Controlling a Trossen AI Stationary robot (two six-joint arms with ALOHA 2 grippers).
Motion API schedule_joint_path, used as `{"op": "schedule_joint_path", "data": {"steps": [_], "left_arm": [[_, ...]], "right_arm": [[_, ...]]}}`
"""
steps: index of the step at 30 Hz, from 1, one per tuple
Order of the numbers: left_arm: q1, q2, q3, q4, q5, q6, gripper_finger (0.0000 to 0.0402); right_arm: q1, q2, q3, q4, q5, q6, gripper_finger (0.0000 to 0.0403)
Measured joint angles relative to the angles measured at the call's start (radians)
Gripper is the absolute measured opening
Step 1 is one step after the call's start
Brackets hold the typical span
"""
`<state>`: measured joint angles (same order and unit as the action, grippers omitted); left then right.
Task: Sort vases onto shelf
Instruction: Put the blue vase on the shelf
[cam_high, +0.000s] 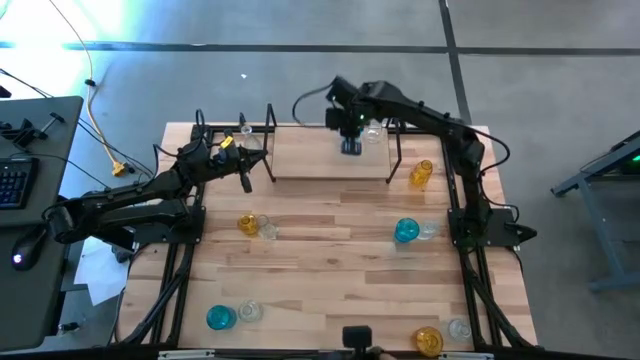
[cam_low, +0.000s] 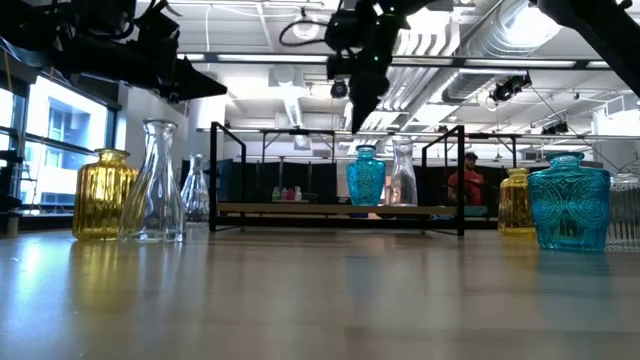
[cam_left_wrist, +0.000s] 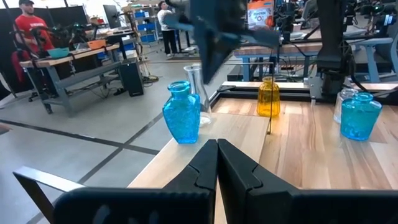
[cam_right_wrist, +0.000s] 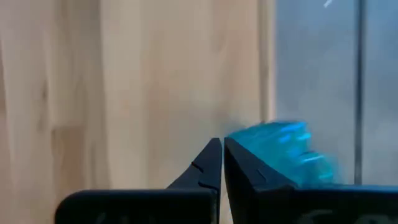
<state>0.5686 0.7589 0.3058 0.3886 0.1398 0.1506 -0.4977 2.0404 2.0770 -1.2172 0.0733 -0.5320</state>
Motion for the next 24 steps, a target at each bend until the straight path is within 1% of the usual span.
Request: {"op": "schedule_joint_path", "data": {"steps": [2, 5, 8, 12, 21, 24], "left_arm": [[0.0, 0.0, 0.0, 0.0, 0.0, 0.0, 0.0], [0.0, 0.0, 0.0, 0.0, 0.0, 0.0, 0.0], [0.0, 0.0, 0.0, 0.0, 0.0, 0.0, 0.0], [0.0, 0.0, 0.0, 0.0, 0.0, 0.0, 0.0], [0.0, 0.0, 0.0, 0.0, 0.0, 0.0, 0.0], [0.0, 0.0, 0.0, 0.0, 0.0, 0.0, 0.0]], "right_arm": [[0.013, 0.0, -0.041, 0.003, 0.017, -0.002, 0.0], [0.022, 0.001, -0.106, 0.018, 0.072, -0.007, 0.0], [0.02, 0.0, -0.165, 0.083, 0.117, -0.004, 0.0], [0.013, 0.001, -0.213, 0.162, 0.12, 0.009, 0.0], [0.0, 0.001, -0.291, 0.25, 0.163, 0.032, 0.0], [-0.001, 0.001, -0.294, 0.27, 0.171, 0.043, 0.0]]}}
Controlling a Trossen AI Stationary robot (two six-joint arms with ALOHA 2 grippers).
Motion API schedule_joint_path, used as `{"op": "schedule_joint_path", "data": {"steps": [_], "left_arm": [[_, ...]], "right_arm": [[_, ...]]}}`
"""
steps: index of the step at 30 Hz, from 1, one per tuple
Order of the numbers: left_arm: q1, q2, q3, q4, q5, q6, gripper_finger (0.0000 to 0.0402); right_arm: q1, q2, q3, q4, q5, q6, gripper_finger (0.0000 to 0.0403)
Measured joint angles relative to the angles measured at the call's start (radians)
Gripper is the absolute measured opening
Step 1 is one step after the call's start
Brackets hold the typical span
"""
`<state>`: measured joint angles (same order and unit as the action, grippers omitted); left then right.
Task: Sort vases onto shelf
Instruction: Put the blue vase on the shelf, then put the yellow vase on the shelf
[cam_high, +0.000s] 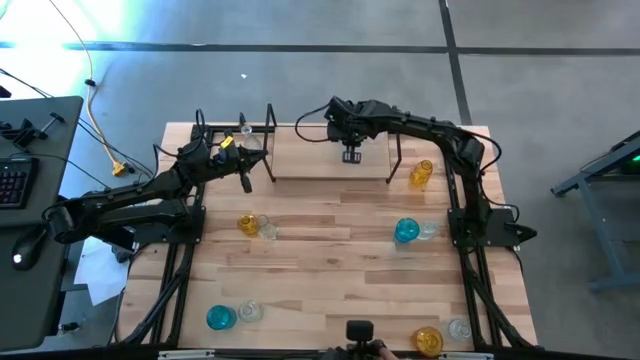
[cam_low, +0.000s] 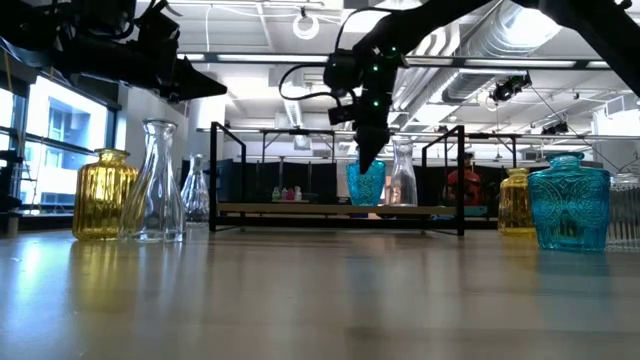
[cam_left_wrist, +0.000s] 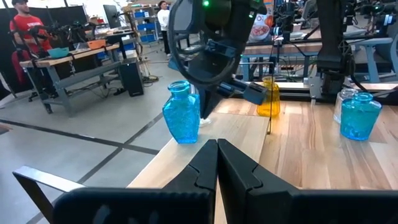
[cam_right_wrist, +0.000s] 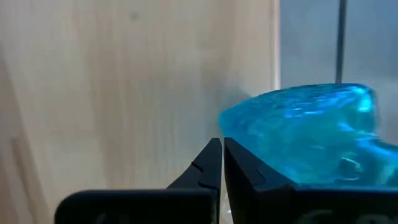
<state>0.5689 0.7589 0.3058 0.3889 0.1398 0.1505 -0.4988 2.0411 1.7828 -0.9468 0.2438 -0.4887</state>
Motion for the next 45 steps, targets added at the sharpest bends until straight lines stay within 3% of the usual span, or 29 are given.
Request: {"op": "schedule_joint_path", "data": {"steps": [22, 29, 38, 42, 45], "left_arm": [[0.0, 0.0, 0.0, -0.002, 0.0, 0.0, 0.0], [0.0, 0.0, 0.0, -0.02, 0.0, 0.0, 0.0], [0.0, 0.0, 0.0, -0.051, 0.007, -0.013, 0.0], [-0.001, 0.0, 0.0, -0.057, 0.017, -0.02, 0.0], [-0.001, 0.0, 0.0, -0.056, 0.065, -0.027, 0.0]], "right_arm": [[0.007, -0.005, 0.004, 0.106, 0.032, 0.044, 0.0], [0.079, -0.089, -0.008, 0.117, -0.081, 0.118, 0.0], [0.144, -0.242, -0.418, 0.566, -0.211, 0.25, 0.0], [0.201, -0.371, -0.567, 0.706, -0.211, 0.345, 0.0], [0.264, -0.486, -0.633, 0.718, -0.143, 0.414, 0.0]]}}
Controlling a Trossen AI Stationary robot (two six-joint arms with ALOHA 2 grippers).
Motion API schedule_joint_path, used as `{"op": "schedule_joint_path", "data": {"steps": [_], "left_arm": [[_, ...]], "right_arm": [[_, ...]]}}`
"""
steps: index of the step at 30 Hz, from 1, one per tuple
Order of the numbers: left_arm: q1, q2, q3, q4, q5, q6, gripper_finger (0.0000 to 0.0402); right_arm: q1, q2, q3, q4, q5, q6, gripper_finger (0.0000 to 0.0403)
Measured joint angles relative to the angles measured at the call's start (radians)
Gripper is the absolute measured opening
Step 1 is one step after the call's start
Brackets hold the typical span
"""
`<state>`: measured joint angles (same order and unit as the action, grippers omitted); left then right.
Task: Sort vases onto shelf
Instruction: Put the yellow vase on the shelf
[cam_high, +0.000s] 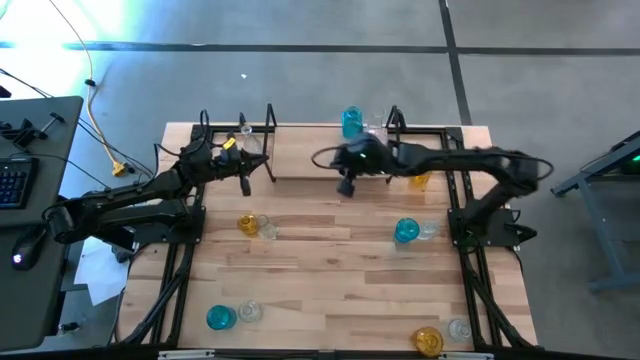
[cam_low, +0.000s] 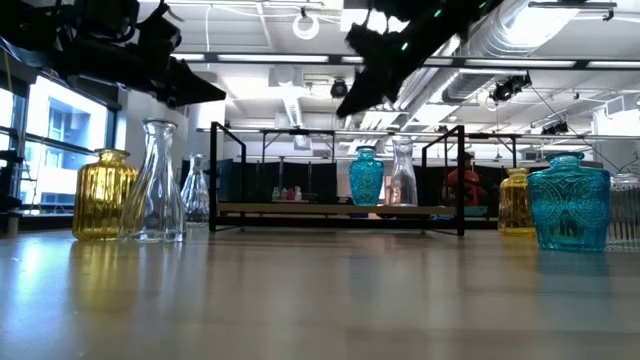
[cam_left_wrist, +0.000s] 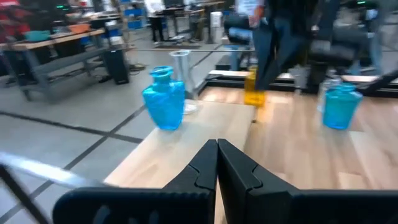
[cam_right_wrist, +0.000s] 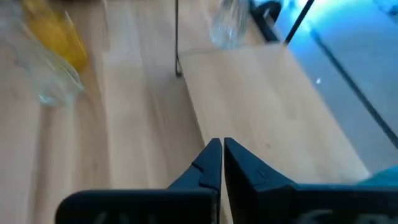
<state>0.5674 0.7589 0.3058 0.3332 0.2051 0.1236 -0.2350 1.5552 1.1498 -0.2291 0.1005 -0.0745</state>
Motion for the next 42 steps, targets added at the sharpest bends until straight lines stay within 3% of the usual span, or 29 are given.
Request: {"op": "schedule_joint_path", "data": {"steps": [6, 11, 16, 21, 29, 35, 42], "left_arm": [[0.0, 0.0, 0.0, 0.009, 0.067, 0.0, 0.0], [0.0, 0.0, 0.0, 0.009, 0.073, -0.008, 0.0], [0.0, 0.0, 0.0, 0.008, 0.073, -0.008, 0.0], [0.0, 0.0, 0.0, 0.009, 0.073, -0.015, 0.0], [0.0, 0.0, 0.0, 0.008, 0.074, -0.016, 0.0], [0.0, 0.0, 0.0, 0.008, 0.073, -0.016, 0.0], [0.0, 0.0, 0.0, 0.009, 0.073, -0.007, 0.0]], "right_arm": [[0.175, -0.159, -0.04, -0.114, 0.195, 0.164, 0.0], [0.312, -0.216, -0.04, -0.274, 0.34, 0.378, 0.0], [0.421, -0.221, -0.041, -0.382, 0.367, 0.602, 0.0022], [0.48, -0.22, -0.018, -0.574, 0.381, 0.851, 0.0088], [0.491, -0.221, 0.028, -0.981, 0.404, 1.194, 0.0194], [0.417, -0.23, -0.004, -1.265, 0.459, 1.488, 0.0224], [0.226, -0.333, -0.194, -1.142, 0.525, 1.535, 0.0225]]}}
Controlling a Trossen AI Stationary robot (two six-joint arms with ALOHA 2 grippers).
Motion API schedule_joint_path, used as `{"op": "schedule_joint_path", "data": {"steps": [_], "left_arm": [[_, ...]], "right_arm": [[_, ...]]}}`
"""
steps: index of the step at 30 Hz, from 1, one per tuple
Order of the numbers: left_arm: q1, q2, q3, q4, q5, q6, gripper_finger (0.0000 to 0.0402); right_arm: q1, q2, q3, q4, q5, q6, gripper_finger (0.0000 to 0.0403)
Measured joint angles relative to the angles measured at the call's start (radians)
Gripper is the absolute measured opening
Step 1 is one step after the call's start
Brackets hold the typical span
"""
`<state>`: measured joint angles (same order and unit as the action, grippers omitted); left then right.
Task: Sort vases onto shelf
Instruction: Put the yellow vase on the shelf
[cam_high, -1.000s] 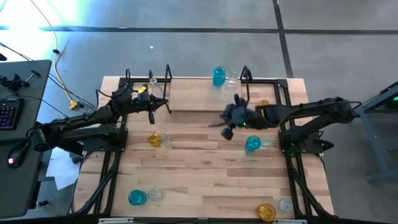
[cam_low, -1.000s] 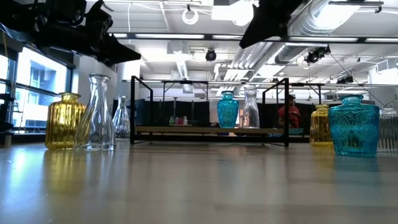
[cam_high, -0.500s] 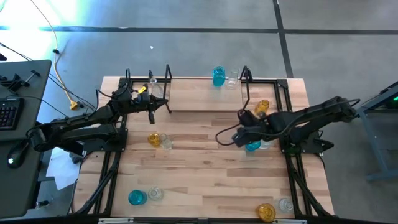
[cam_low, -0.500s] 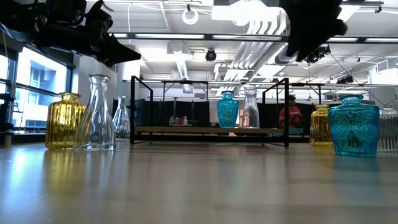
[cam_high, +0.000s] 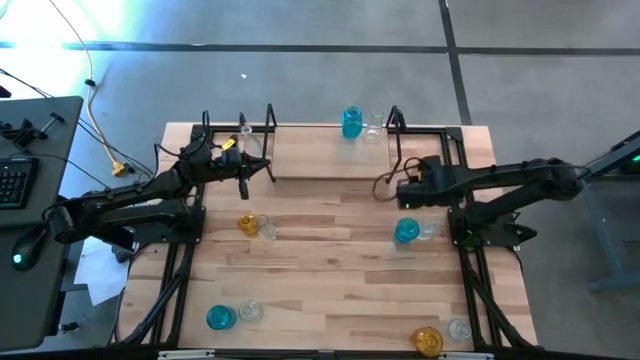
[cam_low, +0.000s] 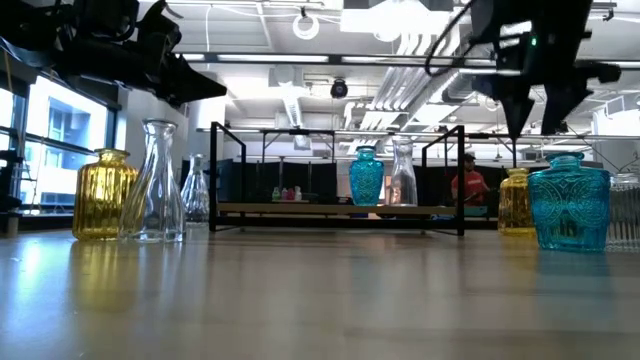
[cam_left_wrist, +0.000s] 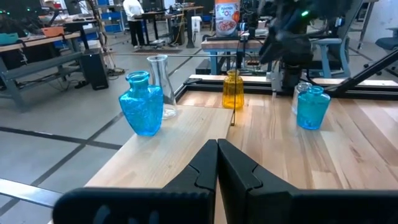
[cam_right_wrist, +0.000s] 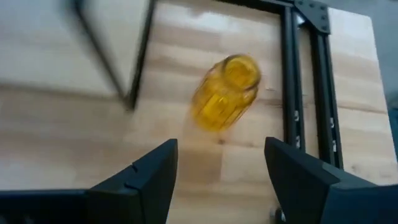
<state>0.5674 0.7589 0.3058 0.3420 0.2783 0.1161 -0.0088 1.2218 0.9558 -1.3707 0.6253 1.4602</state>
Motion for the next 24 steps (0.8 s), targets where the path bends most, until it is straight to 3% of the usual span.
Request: {"op": "schedule_joint_path", "data": {"steps": [12, 16, 24], "left_arm": [[0.0, 0.0, 0.0, 0.003, 0.0, 0.0, 0.0], [0.0, 0.0, 0.0, 0.003, 0.0, 0.0, 0.0], [0.0, 0.0, 0.0, 0.003, 0.0, 0.009, 0.0]], "right_arm": [[-0.324, -0.08, -0.233, 0.393, 0.002, -0.299, 0.0225], [-0.367, -0.08, -0.274, 0.506, -0.001, -0.365, 0.0225], [-0.391, -0.079, -0.284, 0.512, 0.069, -0.369, 0.0201]]}}
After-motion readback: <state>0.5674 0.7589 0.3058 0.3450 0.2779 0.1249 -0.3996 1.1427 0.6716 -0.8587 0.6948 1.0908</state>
